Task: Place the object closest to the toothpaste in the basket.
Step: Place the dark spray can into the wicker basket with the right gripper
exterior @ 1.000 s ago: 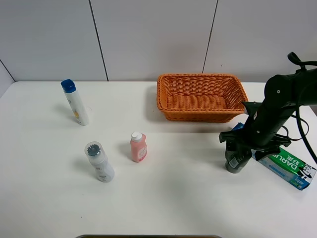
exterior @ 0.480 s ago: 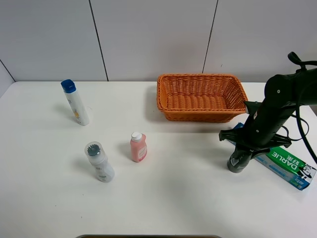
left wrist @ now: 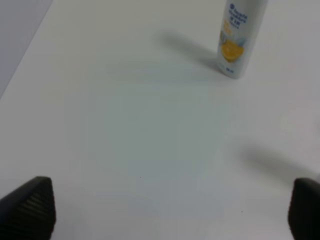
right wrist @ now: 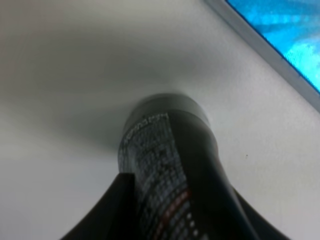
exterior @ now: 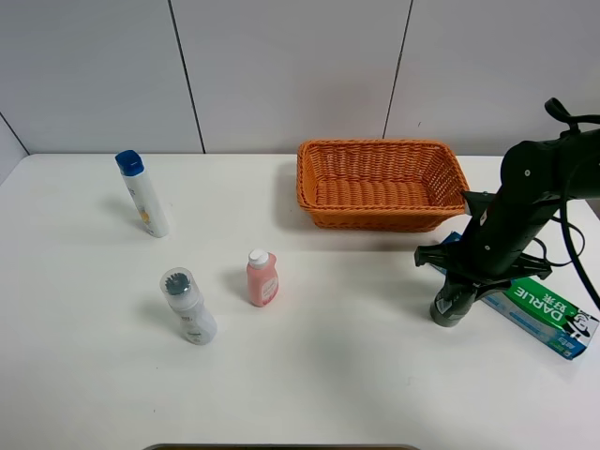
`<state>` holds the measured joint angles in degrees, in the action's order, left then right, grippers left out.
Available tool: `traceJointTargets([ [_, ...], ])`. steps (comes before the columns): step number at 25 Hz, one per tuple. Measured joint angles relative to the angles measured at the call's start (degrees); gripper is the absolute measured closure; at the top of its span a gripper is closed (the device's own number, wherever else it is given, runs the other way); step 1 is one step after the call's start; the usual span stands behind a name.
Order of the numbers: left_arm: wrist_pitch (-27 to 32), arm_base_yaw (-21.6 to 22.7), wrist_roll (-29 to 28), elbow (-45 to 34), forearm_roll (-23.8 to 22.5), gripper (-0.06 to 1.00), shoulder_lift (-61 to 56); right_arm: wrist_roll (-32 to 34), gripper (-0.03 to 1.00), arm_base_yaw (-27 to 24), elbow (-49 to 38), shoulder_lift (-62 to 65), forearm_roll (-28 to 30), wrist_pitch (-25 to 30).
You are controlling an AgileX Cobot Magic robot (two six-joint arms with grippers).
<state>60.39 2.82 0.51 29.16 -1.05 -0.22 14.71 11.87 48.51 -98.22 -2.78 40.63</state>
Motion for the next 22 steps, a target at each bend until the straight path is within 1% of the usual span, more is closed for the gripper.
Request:
traceJointTargets([
  [7,0.0,0.0,0.0,0.0,0.05,0.0,0.0,0.02,0.61,0.0,0.0,0.0,0.0,0.0],
  [14,0.0,0.0,0.0,0.0,0.05,0.0,0.0,0.87,0.62,0.0,-0.05,1.21,1.27,-0.11],
  [22,0.0,0.0,0.0,0.0,0.05,0.0,0.0,1.44,0.62,0.0,-0.05,11.99,1.97,0.5],
])
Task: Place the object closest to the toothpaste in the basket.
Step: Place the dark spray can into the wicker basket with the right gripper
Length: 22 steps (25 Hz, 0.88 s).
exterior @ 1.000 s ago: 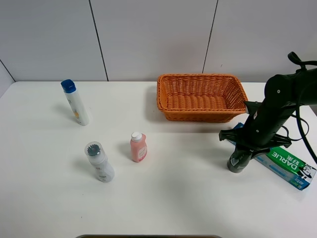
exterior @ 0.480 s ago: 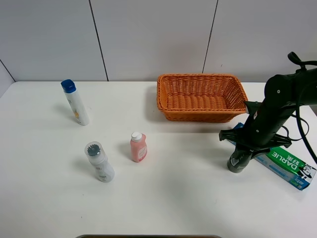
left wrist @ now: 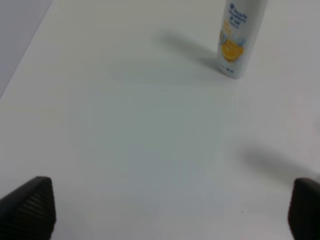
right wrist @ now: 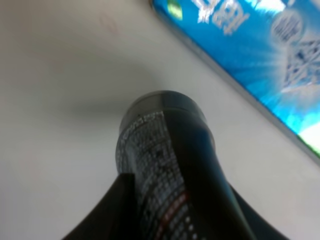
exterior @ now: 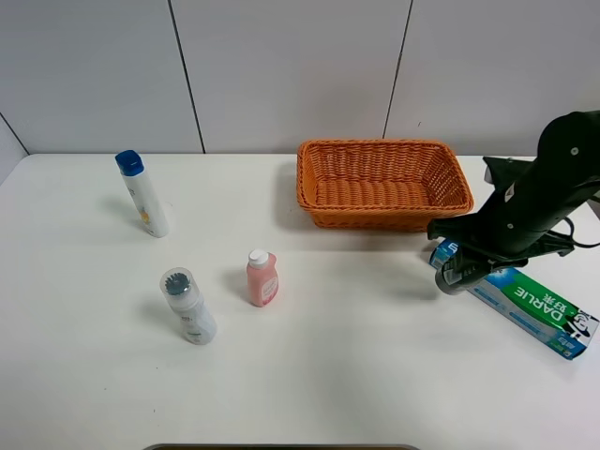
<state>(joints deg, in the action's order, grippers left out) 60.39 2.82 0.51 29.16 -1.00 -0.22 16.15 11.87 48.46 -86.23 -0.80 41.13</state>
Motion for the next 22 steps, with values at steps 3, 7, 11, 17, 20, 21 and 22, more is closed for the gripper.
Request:
traceJointTargets([
  [3,0.0,0.0,0.0,0.0,0.0,0.0,0.0,0.05,0.62,0.0,0.0,4.74,0.2,1.44],
  [7,0.0,0.0,0.0,0.0,0.0,0.0,0.0,-1.11,0.62,0.0,0.0,11.16,0.2,2.76],
  [11,0.0,0.0,0.0,0.0,0.0,0.0,0.0,-2.97,0.62,0.0,0.0,17.28,0.2,2.83],
  [17,0.0,0.0,0.0,0.0,0.0,0.0,0.0,-6.76,0.62,0.0,-0.05,22.99,0.35,0.33],
  [20,0.0,0.0,0.0,0.0,0.0,0.0,0.0,-8.14,0.62,0.0,-0.05,23.7,0.38,-3.69],
  [21,0.0,0.0,0.0,0.0,0.0,0.0,0.0,-8.59,0.62,0.0,-0.05,23.65,0.42,-5.06],
  [22,0.0,0.0,0.0,0.0,0.0,0.0,0.0,-8.98,0.62,0.0,-0.05,23.51,0.42,-6.3],
])
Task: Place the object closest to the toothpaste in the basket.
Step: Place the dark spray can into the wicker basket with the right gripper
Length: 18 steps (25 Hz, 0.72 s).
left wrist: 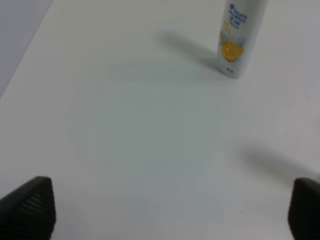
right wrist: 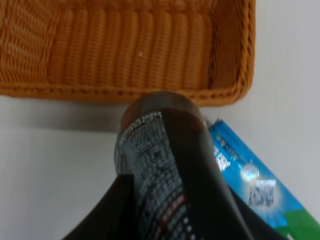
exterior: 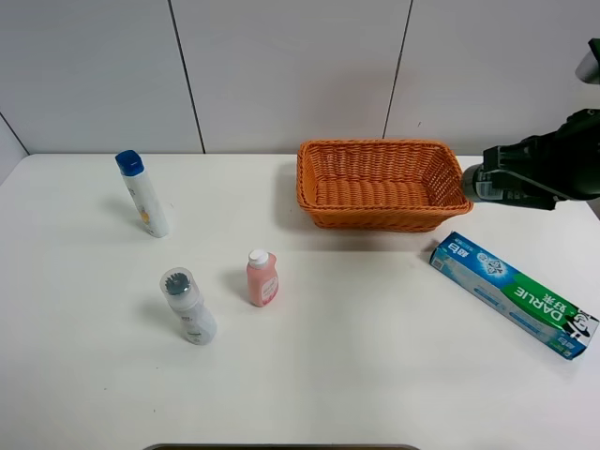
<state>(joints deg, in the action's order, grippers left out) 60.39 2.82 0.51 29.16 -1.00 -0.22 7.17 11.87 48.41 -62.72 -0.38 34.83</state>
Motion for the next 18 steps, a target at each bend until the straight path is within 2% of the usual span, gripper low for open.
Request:
traceJointTargets([
  [4,0.0,0.0,0.0,0.0,0.0,0.0,0.0,-0.63,0.62,0.0,0.19,-1.55,0.38,-4.53],
  [18,0.0,0.0,0.0,0.0,0.0,0.0,0.0,-4.87,0.62,0.0,15.45,-20.3,0.38,-6.52],
])
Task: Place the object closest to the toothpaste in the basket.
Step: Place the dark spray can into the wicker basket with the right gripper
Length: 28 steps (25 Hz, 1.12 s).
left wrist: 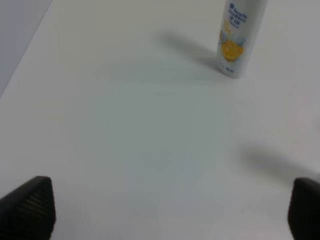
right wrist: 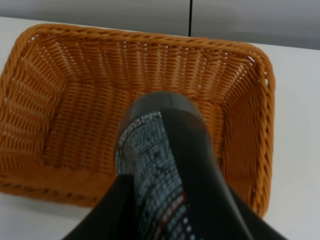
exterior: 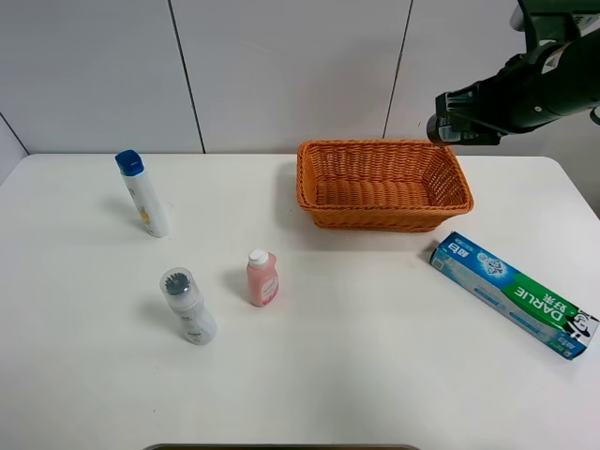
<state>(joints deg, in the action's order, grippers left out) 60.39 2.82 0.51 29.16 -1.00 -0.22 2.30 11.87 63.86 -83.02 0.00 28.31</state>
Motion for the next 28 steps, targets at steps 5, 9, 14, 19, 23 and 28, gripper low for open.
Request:
traceJointTargets([
  [5,0.0,0.0,0.0,0.0,0.0,0.0,0.0,-1.16,0.62,0.04,5.85,-7.72,0.0,-0.87],
  [9,0.0,0.0,0.0,0.0,0.0,0.0,0.0,-2.3,0.62,1.46,10.48,-13.89,0.0,-0.99],
  [14,0.0,0.0,0.0,0.0,0.0,0.0,0.0,-2.73,0.62,3.5,14.97,-21.27,-0.31,-1.13],
  [19,0.0,0.0,0.0,0.0,0.0,0.0,0.0,-2.73,0.62,3.86,16.02,-26.29,-0.44,-3.3],
  [23,0.0,0.0,0.0,0.0,0.0,0.0,0.0,-2.73,0.62,3.86,16.07,-29.18,-0.44,-4.88],
  [28,0.0,0.0,0.0,0.0,0.0,0.0,0.0,-2.73,0.62,3.86,16.27,-32.58,-0.49,-6.68],
])
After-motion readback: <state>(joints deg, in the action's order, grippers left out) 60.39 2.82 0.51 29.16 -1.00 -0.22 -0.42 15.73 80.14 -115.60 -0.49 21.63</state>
